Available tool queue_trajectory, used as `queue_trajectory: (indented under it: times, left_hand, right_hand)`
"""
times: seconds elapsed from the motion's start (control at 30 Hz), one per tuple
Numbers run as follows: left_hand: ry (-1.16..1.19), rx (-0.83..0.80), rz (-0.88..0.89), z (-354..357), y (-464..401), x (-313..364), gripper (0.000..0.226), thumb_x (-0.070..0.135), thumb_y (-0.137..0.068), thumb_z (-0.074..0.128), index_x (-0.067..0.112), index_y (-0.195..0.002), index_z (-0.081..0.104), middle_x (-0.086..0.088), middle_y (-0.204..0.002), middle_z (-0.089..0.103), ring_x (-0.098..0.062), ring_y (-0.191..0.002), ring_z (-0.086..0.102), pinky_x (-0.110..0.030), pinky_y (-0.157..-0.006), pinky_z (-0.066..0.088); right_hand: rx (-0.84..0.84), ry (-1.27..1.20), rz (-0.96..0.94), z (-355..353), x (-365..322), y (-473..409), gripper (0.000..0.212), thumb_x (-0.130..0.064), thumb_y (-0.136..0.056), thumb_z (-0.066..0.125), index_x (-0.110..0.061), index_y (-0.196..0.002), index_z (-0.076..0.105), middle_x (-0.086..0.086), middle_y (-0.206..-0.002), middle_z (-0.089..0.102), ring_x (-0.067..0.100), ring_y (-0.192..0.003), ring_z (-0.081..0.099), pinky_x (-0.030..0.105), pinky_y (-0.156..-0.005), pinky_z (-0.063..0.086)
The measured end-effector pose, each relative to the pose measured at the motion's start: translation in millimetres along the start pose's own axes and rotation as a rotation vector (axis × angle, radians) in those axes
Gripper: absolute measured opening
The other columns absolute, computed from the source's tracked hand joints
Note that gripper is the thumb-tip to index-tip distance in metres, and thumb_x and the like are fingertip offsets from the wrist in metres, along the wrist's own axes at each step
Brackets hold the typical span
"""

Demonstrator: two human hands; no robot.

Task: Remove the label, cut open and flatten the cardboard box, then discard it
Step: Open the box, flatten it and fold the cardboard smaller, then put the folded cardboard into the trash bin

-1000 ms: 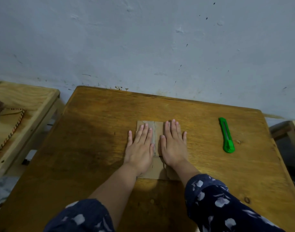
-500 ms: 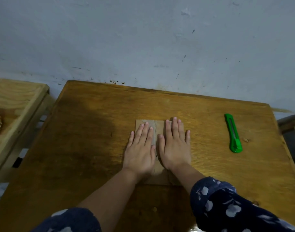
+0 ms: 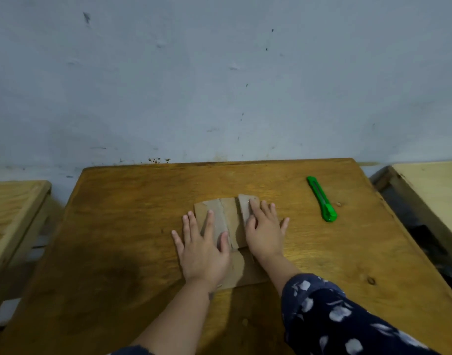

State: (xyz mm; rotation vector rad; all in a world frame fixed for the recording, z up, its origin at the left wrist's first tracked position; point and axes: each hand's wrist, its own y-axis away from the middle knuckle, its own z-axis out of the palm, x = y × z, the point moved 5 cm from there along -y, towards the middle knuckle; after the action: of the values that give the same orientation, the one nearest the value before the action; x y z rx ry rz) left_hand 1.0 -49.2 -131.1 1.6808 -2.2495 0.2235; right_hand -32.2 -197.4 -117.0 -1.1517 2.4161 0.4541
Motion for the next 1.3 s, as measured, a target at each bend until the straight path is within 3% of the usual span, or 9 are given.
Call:
queue_trajectory:
  times: [0.1, 0.27, 0.37, 0.43, 0.5, 0.57, 0.73, 1.03, 1.3]
  left_hand:
    - [0.175, 0.035, 0.023, -6.8, 12.3, -0.4, 0.066, 0.059, -0.091, 0.019, 0.031, -0.151, 0.017, -0.010, -0.162, 0.006, -0.025, -0.149, -0.001, -0.042, -0.120, 0.000]
    - [0.579, 0.078, 0.006, -23.7, 41.1, 22.6, 0.061, 0.037, -0.092, 0.056, 0.035, -0.147, 0.029, 0.002, -0.161, 0.001, -0.023, -0.145, 0.014, -0.038, -0.108, 0.032]
    - [0.628, 0.042, 0.027, -27.8, 51.1, 40.9, 0.063, 0.033, -0.090, 0.063, 0.034, -0.146, 0.034, 0.000, -0.158, 0.011, -0.023, -0.142, 0.020, -0.038, -0.106, 0.034]
    - [0.618, 0.016, 0.077, -25.8, 63.6, 56.9, 0.062, 0.031, -0.089, 0.064, 0.033, -0.145, 0.037, -0.003, -0.155, 0.018, -0.022, -0.139, 0.026, -0.032, -0.103, 0.033]
    - [0.630, -0.004, 0.124, -22.8, 82.2, 77.4, 0.061, 0.029, -0.089, 0.064, 0.034, -0.144, 0.037, -0.005, -0.153, 0.020, -0.021, -0.136, 0.029, -0.024, -0.098, 0.029]
    - [0.635, -0.029, 0.135, -17.8, 104.6, 100.3, 0.060, 0.028, -0.090, 0.063, 0.034, -0.145, 0.037, -0.006, -0.153, 0.021, -0.022, -0.137, 0.030, -0.021, -0.095, 0.026]
    - [0.644, -0.091, 0.203, 8.9, 175.5, 173.1, 0.057, 0.026, -0.091, 0.062, 0.032, -0.143, 0.041, -0.006, -0.153, 0.019, -0.022, -0.138, 0.027, -0.019, -0.097, 0.022]
    - [0.658, -0.251, 0.329, 98.6, 332.6, 293.3, 0.059, 0.022, -0.089, 0.065, 0.031, -0.141, 0.040, -0.002, -0.145, 0.022, -0.010, -0.124, 0.036, -0.015, -0.096, 0.025]
    - [0.450, -0.595, 0.252, 229.6, 412.3, 288.0, 0.058, 0.022, -0.089, 0.064, 0.028, -0.141, 0.040, -0.003, -0.145, 0.024, -0.022, -0.129, 0.038, -0.027, -0.107, 0.029]
  right_hand:
    - [0.001, -0.285, 0.014, -10.1, -1.7, 15.5, 0.044, -0.026, -0.099, 0.036, -0.034, -0.142, 0.039, -0.002, -0.158, 0.025, 0.017, -0.147, 0.015, 0.045, -0.121, 0.004]
    - [0.110, -0.559, 0.079, -45.5, 1.8, 45.9, 0.043, -0.013, -0.094, 0.051, -0.032, -0.133, 0.052, -0.004, -0.155, 0.025, 0.018, -0.141, 0.028, 0.030, -0.108, 0.031]
    - [0.132, -0.750, 0.250, -68.7, 27.8, 60.1, 0.040, -0.013, -0.092, 0.057, -0.033, -0.126, 0.058, -0.004, -0.146, 0.040, 0.005, -0.106, 0.053, 0.018, -0.081, 0.048]
    - [0.133, -0.847, 0.310, -81.8, 48.4, 73.7, 0.037, -0.012, -0.091, 0.059, -0.034, -0.120, 0.061, -0.005, -0.138, 0.049, 0.005, -0.098, 0.054, 0.024, -0.076, 0.053]
    - [0.167, -0.873, 0.307, -96.9, 70.0, 88.3, 0.035, -0.012, -0.089, 0.062, -0.034, -0.116, 0.063, -0.009, -0.130, 0.053, 0.015, -0.119, 0.051, 0.039, -0.097, 0.049]
    - [0.213, -0.860, 0.278, -113.2, 93.9, 105.2, 0.033, -0.012, -0.088, 0.063, -0.034, -0.113, 0.064, -0.014, -0.116, 0.052, 0.014, -0.123, 0.047, 0.040, -0.105, 0.043]
    - [0.340, -0.831, 0.265, -152.7, 180.7, 161.5, 0.035, -0.015, -0.089, 0.062, -0.043, -0.109, 0.060, -0.017, -0.113, 0.050, 0.006, -0.115, 0.047, 0.034, -0.103, 0.043]
    - [0.471, -0.723, 0.402, -208.1, 369.0, 286.3, 0.035, -0.014, -0.090, 0.059, -0.030, -0.121, 0.059, -0.007, -0.124, 0.052, 0.003, -0.110, 0.045, 0.022, -0.098, 0.035]
    - [0.295, -0.737, 0.692, -127.5, 485.5, 376.6, 0.028, -0.031, -0.097, 0.048, -0.037, -0.124, 0.053, -0.008, -0.128, 0.050, 0.001, -0.108, 0.045, 0.021, -0.095, 0.036]
